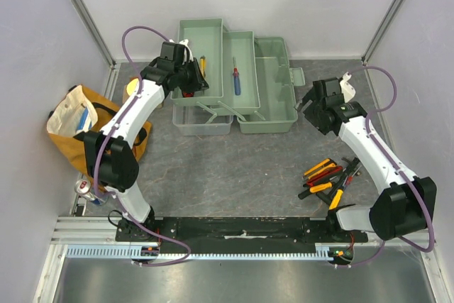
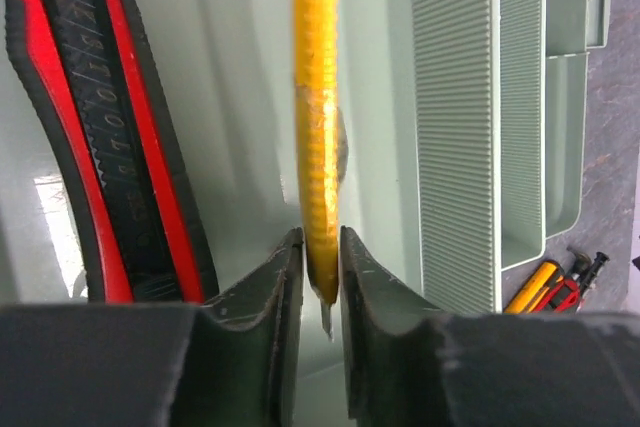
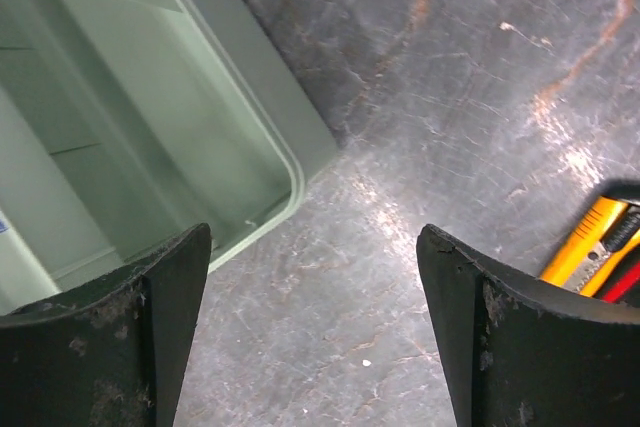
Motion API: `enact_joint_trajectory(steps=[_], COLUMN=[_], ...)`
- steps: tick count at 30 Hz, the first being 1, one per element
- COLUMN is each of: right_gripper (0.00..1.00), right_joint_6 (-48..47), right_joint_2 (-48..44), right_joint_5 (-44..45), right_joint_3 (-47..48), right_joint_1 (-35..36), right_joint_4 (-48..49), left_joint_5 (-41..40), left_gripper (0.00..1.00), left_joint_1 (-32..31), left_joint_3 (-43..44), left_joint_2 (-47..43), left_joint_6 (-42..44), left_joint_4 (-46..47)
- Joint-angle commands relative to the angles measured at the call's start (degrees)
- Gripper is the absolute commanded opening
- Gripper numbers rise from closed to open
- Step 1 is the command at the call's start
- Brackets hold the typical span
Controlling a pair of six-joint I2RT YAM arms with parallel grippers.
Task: Pack the tool kit
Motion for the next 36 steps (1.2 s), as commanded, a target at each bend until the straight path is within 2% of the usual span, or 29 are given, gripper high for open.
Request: enact_joint_trajectory(steps=[1,3,6,15,23,28,36], right_gripper=[0.89,0.90,0.90,0.90,0.89,0.83,0.74], right_joint_6=[2.27,2.27,2.09,1.56,2.97,5.34,5.78], right_joint_2=[-0.62,-0.53,-0.71,0.70,1.49,1.32,1.67], right_joint_5=[0.80,1.06,1.85,5.54,5.19,3.44,-3.07], right_joint_3=[-1.57,-1.75,-2.54,-4.21,-7.37,-11.41,-18.53], right_joint_1=[-0.92,-1.27,-1.89,-4.08,-6.37,-6.90,-7.34], right_joint_4=[-1.31,-1.75,-2.37,-8.25,-13.44,-16.43,-8.62], left_joint_5=[-0.42,-1.11,-2.08,-6.04,-2.18,-0.94,0.20], left_gripper=[0.38,0.50,0.56,0.56,0.56,0.56,0.56], left_joint_1=[0.20,0.55,1.43,2.93,2.93,2.93,3.28], left_joint_3=[0.75,0.66,0.57,3.29,3.21,3.21,2.24], left_joint_2=[-0.23,-0.58,-2.42,-7.61,-11.74,-12.97,-13.50], left_joint_6=[-3.01,-3.18,-3.19,-2.31,-1.17,-0.99,-0.81], left_joint_4=[-1.58,-2.02,-2.02,-1.41,0.53,1.14,1.94])
